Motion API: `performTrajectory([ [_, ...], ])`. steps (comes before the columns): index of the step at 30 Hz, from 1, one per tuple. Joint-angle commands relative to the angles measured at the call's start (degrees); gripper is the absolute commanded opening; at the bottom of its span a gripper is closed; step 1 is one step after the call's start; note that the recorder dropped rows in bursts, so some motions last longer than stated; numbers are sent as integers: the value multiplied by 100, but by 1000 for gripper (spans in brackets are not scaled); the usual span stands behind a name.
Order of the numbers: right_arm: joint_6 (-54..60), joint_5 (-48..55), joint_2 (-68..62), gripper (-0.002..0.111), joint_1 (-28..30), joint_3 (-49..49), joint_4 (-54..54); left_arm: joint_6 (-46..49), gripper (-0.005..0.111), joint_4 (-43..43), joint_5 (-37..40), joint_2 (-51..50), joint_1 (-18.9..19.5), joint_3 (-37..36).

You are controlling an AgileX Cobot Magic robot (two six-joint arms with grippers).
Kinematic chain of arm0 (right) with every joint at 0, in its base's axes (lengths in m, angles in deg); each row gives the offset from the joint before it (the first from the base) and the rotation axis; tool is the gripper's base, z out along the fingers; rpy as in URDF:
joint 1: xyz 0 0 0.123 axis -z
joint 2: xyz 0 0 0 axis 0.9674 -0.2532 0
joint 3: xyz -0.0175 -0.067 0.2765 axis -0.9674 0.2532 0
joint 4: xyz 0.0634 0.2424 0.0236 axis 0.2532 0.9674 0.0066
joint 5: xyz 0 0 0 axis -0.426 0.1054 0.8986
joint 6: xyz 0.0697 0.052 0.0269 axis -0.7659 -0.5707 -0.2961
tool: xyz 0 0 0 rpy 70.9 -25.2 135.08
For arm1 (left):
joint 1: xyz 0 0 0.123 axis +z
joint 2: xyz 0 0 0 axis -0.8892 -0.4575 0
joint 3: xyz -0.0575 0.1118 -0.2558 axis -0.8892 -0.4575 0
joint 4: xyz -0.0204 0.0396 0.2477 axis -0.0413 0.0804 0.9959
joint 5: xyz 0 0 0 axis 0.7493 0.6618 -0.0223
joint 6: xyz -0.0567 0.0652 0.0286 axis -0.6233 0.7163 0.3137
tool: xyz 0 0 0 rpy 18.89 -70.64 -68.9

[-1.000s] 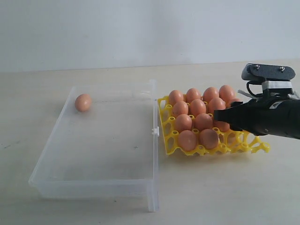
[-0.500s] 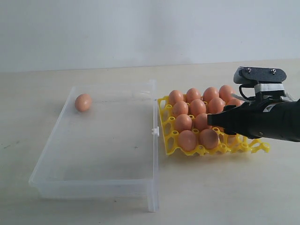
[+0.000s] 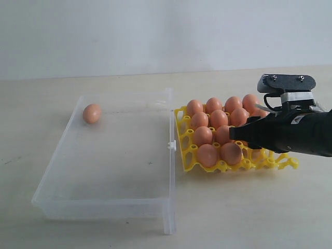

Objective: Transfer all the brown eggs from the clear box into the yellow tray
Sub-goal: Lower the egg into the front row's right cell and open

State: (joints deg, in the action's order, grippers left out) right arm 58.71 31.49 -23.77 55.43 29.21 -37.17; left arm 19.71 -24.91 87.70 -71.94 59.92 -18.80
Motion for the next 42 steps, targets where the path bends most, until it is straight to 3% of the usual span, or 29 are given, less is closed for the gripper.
performTrajectory([
  [1, 51, -169, 62, 21, -12, 23, -81, -12, 0, -6, -56, 32, 6, 23],
  [28, 63, -382, -160, 21, -12, 23, -133, -12, 0, -6, -56, 32, 6, 23],
  [32, 63, -382, -160, 42, -12, 23, -133, -12, 0, -6, -56, 32, 6, 23],
  [42, 63, -467, -160, 61, -12, 23, -133, -12, 0, -6, -56, 32, 6, 23],
])
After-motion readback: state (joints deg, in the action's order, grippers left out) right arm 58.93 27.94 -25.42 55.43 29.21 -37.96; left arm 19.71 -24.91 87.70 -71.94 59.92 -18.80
